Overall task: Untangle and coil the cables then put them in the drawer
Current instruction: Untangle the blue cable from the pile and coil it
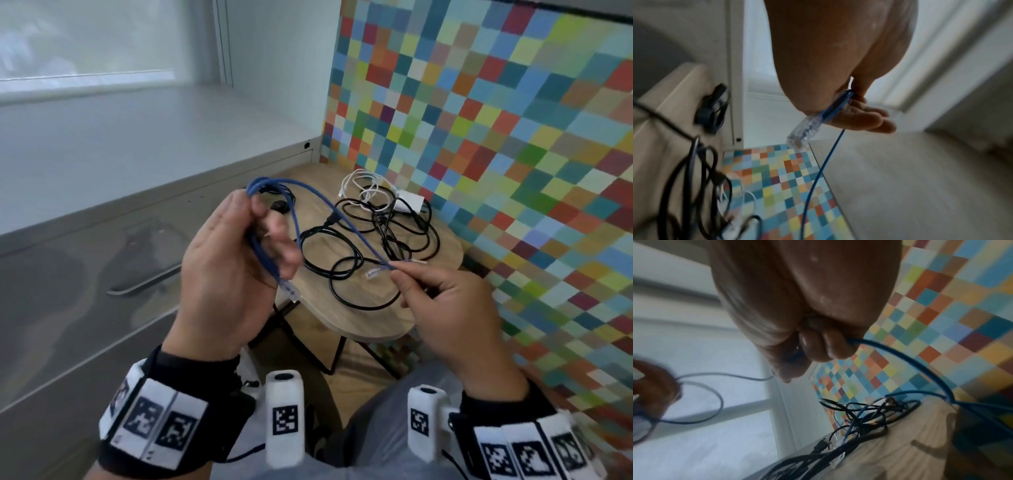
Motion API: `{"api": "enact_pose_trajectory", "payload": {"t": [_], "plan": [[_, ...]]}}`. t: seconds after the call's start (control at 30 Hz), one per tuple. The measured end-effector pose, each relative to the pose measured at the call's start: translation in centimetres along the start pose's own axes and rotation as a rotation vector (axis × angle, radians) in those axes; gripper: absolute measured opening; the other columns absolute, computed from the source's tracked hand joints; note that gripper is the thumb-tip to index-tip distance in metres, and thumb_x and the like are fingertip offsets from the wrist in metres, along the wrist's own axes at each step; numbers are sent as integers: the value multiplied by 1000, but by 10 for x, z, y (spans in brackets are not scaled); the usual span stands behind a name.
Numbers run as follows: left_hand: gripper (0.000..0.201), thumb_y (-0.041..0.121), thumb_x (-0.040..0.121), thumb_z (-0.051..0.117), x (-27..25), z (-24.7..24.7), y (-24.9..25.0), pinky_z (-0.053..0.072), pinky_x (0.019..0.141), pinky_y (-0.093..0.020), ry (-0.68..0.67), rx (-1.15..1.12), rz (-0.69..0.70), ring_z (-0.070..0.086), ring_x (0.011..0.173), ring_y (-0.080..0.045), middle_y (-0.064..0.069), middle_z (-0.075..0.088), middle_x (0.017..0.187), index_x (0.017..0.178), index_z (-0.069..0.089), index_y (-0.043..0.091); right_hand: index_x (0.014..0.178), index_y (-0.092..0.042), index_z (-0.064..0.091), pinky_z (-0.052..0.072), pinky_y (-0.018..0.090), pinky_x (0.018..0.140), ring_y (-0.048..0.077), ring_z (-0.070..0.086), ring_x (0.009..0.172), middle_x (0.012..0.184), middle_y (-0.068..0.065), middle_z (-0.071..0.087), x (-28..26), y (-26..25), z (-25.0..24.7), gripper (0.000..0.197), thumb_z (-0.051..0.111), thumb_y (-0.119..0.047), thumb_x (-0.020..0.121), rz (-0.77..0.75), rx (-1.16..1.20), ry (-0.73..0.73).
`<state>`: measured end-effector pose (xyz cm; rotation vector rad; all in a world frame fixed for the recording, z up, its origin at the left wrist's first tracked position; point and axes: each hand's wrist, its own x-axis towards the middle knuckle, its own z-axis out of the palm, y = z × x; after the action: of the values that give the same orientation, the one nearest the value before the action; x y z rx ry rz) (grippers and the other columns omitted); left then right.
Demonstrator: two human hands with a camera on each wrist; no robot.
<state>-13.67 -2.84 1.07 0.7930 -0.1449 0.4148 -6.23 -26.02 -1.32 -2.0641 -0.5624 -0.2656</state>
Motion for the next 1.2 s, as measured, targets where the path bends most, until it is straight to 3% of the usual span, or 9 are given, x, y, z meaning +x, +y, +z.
{"api": "enact_pose_trajectory", "payload": {"t": [0.1,0.23,0.3,0.4,0.63,0.87,0.97,1.03,1.2], "plan": [[25,24,105,37,-1,9,-19,61,65,-35,-115,403,59,76,76,-30,-9,75,81,90,51,9,108,-30,82,58,22,71,-1,70,81,85,-22,75,-3,-5,10,17,72,-33,95,-21,-235,-107],[18,24,105,46,-3,19,-46,59,84,-39,-268,954,183,74,95,-18,10,78,97,91,57,25,107,-38,76,51,34,61,14,65,76,85,-11,73,-8,-23,16,24,55,-45,98,-175,-427,-225],[19,26,105,48,-2,21,-53,55,77,-29,-329,1116,231,69,88,-6,22,72,91,87,51,34,98,-35,74,41,30,56,11,60,70,83,-11,69,-10,-30,11,24,51,-41,97,-229,-374,-241],[19,40,102,44,-1,22,-61,48,58,-42,-370,1223,228,55,63,-17,6,55,71,85,45,30,87,-31,73,44,28,56,9,58,69,78,-12,66,-12,-35,-2,16,60,-33,95,-284,-312,-216],[34,40,99,45,1,33,-58,44,60,-45,-472,1191,-51,46,60,-15,6,48,62,74,50,17,86,-32,83,53,30,59,7,70,73,74,-19,73,-12,-33,-18,5,83,-28,84,-198,-35,-267],[34,32,93,58,6,8,-32,22,44,-18,-353,619,-422,24,44,-8,-15,32,53,69,71,11,123,-54,63,47,23,59,10,57,64,78,-10,62,-5,-28,-33,58,88,-46,71,-36,-29,-273],[36,34,90,62,0,12,-28,15,46,-25,-355,444,-488,19,44,-10,-1,27,46,66,69,8,114,-42,76,45,24,59,12,57,66,79,-9,64,-1,-28,-19,32,81,-47,83,-90,39,-330],[40,31,94,59,-1,16,-27,27,48,-28,-308,433,-501,24,39,-11,5,32,44,60,64,9,90,-32,81,46,26,57,14,61,66,75,-6,67,4,-27,-14,8,77,-40,88,-82,117,-326],[36,30,97,48,-5,14,-24,56,80,-43,-275,351,-517,41,41,-18,2,28,49,64,53,15,76,-35,77,40,20,51,2,50,55,63,-5,64,14,-19,-11,16,72,-48,83,-11,161,-248]]}}
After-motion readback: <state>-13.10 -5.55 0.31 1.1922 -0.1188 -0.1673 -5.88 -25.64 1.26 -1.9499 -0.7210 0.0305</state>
